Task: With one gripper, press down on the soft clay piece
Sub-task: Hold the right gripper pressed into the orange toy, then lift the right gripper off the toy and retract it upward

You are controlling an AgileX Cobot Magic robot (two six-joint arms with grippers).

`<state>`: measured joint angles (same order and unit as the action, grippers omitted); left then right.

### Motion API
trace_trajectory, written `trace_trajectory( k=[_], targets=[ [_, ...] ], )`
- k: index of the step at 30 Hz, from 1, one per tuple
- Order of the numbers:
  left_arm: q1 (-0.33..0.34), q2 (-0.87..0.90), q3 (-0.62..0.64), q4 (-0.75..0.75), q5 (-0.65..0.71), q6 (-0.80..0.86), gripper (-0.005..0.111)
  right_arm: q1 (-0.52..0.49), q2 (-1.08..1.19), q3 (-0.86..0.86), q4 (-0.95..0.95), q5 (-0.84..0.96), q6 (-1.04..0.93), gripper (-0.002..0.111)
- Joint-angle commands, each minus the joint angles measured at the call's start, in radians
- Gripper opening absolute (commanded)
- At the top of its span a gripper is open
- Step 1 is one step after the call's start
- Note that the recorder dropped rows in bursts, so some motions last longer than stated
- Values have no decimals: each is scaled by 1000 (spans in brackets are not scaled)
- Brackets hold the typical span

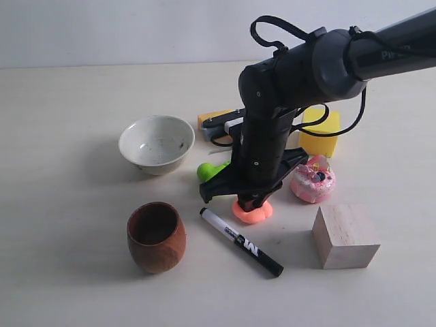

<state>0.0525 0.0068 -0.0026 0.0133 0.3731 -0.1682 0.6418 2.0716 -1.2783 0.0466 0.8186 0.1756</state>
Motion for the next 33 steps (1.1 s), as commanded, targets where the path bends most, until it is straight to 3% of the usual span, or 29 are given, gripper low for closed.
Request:
trace_trajectory(
  k=[1,6,14,27,33],
  targets=[
    [-5,-7,3,-6,-1,3,0,3,-18,3,-5,-9,4,25],
    [-5,-7,3,-6,-1,3,0,3,-33,3,-5,-20,5,23],
    [-5,-7,3,-6,-1,3,0,3,-44,3,-5,-20,6,1],
    [-5,-7,3,-6,-1,3,0,3,-80,3,-31,-2,8,1],
    [-5,-7,3,-6,-1,3,0,1,-175,3,-148,14,18,0]
  ],
)
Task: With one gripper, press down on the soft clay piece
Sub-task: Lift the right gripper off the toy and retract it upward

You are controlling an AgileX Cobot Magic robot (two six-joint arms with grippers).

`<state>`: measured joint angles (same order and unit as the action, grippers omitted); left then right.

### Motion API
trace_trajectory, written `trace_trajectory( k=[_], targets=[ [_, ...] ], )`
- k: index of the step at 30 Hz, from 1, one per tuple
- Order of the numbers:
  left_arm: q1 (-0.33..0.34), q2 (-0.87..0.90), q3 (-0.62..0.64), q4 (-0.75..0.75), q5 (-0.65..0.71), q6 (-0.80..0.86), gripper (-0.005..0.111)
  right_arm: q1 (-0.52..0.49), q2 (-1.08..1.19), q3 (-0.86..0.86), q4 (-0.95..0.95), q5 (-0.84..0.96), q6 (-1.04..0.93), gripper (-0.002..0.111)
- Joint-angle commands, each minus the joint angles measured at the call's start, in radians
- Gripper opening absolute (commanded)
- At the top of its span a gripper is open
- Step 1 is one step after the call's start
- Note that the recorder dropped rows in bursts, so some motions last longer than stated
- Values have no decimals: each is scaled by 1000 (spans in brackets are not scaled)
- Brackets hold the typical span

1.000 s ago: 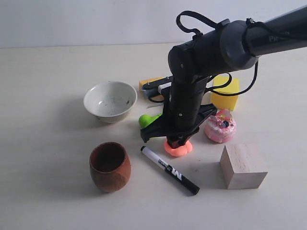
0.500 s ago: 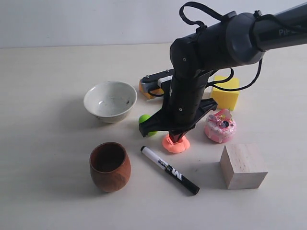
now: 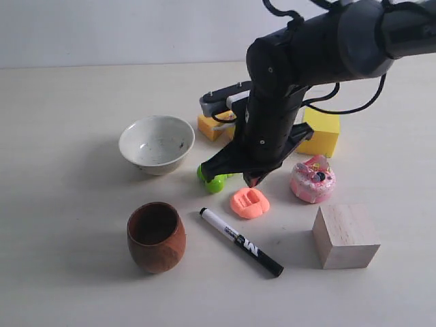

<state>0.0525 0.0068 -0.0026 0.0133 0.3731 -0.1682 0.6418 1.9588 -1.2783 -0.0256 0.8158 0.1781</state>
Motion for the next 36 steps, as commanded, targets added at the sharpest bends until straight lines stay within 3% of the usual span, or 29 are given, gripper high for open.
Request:
trace_trajectory(
  k=[1,6,12,16,29,36],
  targets=[
    [-5,-7,3,-6,-1,3,0,1,-78,6,-90,17,37,0],
    [-5,-7,3,-6,-1,3,0,1,-175,63,-90,-94,117,0],
    [-5,-7,3,-6,-1,3,0,1,-369,289,-87,-310,147,0],
    [-5,-7,3,-6,-1,3,0,1,-511,360,-91,-300,147,0],
    [-5,-7,3,-6,-1,3,0,1,-783,364,-83,-313,163,0],
    [-5,-7,3,-6,-1,3,0,1,-846,364,-219,-315,165,0]
  ],
)
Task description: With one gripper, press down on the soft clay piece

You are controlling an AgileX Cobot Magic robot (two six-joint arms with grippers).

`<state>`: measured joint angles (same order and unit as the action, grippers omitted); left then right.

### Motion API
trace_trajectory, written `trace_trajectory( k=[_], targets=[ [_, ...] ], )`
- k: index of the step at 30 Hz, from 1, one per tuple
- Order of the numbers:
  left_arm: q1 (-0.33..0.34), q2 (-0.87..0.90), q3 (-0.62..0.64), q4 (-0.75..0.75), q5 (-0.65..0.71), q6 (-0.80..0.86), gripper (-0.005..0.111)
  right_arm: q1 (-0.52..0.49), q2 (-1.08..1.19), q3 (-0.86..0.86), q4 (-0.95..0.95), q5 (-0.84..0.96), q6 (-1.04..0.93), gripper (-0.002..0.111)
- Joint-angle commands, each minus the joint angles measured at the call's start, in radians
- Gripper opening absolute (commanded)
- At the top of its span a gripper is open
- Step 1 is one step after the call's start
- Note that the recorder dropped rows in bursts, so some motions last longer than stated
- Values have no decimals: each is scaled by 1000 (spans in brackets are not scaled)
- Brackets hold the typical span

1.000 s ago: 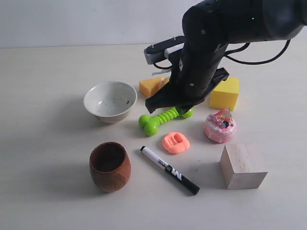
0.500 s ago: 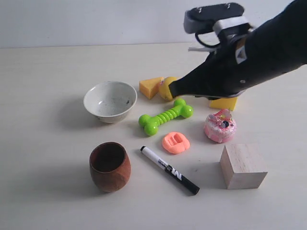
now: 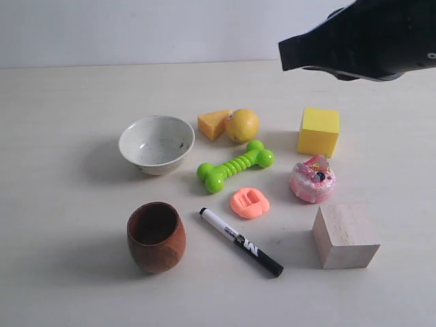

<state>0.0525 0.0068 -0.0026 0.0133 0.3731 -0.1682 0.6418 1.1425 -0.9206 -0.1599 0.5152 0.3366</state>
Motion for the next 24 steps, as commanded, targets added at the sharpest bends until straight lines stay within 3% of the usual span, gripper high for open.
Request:
trace_trajectory(
  k=[1,5,10,20,24],
  targets=[
    [-5,-7,3,-6,-1,3,0,1,-38,6,-104,-7,7,0],
    [-5,-7,3,-6,-1,3,0,-38,-126,6,-161,43,34,0],
    [-5,-7,3,-6,-1,3,0,-244,-301,83,-127,-27,24,0],
    [-5,-7,3,-6,-1,3,0,-640,-694,393,-137,-65,24,0],
    [-5,-7,3,-6,-1,3,0,-679,-809,480,-135,-137,24,0]
  ],
)
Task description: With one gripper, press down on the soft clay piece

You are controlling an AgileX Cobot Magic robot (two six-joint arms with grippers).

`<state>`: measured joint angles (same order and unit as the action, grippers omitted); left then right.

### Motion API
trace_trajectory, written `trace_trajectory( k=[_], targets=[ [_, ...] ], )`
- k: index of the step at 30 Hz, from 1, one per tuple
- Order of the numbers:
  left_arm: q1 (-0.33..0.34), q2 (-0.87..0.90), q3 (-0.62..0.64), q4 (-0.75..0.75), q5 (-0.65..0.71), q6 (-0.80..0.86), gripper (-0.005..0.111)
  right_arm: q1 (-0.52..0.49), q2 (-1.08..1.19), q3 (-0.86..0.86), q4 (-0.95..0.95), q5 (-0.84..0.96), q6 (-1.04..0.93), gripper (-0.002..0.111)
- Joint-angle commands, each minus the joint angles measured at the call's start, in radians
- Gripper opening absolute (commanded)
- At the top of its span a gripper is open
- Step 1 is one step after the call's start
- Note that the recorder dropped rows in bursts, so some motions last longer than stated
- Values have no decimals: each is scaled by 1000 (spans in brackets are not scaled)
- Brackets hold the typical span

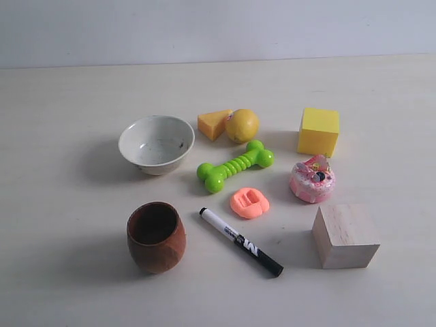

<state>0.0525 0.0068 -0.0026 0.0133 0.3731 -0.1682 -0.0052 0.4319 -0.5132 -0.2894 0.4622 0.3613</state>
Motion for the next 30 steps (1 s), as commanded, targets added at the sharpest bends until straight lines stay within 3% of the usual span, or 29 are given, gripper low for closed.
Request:
trace_trajectory(
  k=[1,8,12,21,30],
  targets=[
    [-5,-7,3,-6,-1,3,0,-30,-151,108,3,-130,-1,0],
    [-5,-7,3,-6,-1,3,0,-30,-192,177,63,-164,-44,0],
    [-5,-7,3,-6,-1,3,0,-30,-214,265,240,-256,-242,0],
    [-5,-7,3,-6,-1,3,0,-30,-339,461,262,-255,-290,0],
    [-5,-7,3,-6,-1,3,0,-30,-387,513,316,-248,-372,0]
  ],
)
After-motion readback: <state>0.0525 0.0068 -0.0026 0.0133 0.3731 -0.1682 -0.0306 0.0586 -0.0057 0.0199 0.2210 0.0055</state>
